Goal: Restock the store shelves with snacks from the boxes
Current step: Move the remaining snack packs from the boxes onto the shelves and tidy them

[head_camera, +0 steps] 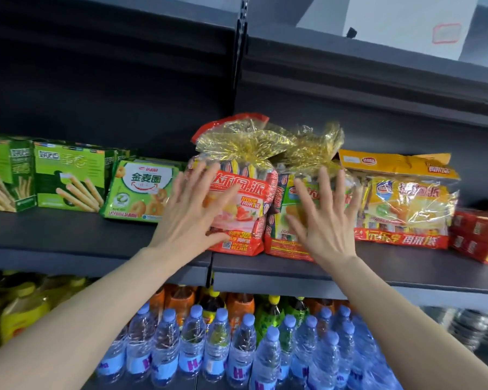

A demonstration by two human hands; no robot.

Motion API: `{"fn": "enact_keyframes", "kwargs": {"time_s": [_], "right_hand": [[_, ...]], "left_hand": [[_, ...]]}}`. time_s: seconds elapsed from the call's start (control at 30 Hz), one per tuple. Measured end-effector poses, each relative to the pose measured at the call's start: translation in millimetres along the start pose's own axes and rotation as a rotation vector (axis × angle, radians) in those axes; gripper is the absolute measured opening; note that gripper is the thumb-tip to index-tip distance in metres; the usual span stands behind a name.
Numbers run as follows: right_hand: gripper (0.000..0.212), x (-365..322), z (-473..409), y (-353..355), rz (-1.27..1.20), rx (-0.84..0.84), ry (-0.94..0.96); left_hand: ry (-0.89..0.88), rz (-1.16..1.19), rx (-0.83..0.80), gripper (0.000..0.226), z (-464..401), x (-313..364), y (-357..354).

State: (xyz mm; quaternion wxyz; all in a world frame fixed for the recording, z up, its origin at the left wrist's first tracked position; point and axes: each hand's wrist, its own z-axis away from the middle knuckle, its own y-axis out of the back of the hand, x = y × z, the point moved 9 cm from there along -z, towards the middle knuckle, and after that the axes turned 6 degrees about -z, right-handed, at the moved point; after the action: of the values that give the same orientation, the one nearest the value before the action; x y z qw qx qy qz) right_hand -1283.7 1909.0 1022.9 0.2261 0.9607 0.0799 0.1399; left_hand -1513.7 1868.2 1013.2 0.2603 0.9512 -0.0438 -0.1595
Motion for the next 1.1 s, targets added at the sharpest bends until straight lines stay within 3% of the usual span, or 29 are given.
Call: {"fn": "enact_keyframes", "kwargs": {"time_s": [0.4, 0.6, 0.8, 0.9, 0.97, 1.1], "right_hand": [[0.071, -7.7, 0.9, -25.4, 0.014, -0.107, 0.014], [0.042, -32.9, -13.2, 32.7, -0.276, 0.199, -0.124], [0.043, -146.9, -55.4, 82.9, -0.380, 0.319, 0.214], [0.047, -224.7, -64.2, 80.5, -0.430, 0.268, 0.443], [0.048, -271.0, -69.4, 56.6, -0.412, 0.168, 0.487], [0.054, -316.5, -91.1, -9.1, -0.275, -0.146, 0.306]], "left_hand": [[-0.008, -0.145, -0.179, 0.107, 2.5, 11.6, -21.5], [0.041, 0.038, -0.132, 0.089, 22.0, -16.0, 3.2], [0.172, 0.027, -0.189, 0.079, 45.3, -103.5, 5.7], [0.175, -0.016, -0.259, 0.078, 61.4, -153.2, -4.0], [0.167, -0.011, -0.309, 0.078, 71.1, -180.8, -13.1], [0.106, 0.039, -0.399, 0.079, 77.1, -213.7, -33.7]]}}
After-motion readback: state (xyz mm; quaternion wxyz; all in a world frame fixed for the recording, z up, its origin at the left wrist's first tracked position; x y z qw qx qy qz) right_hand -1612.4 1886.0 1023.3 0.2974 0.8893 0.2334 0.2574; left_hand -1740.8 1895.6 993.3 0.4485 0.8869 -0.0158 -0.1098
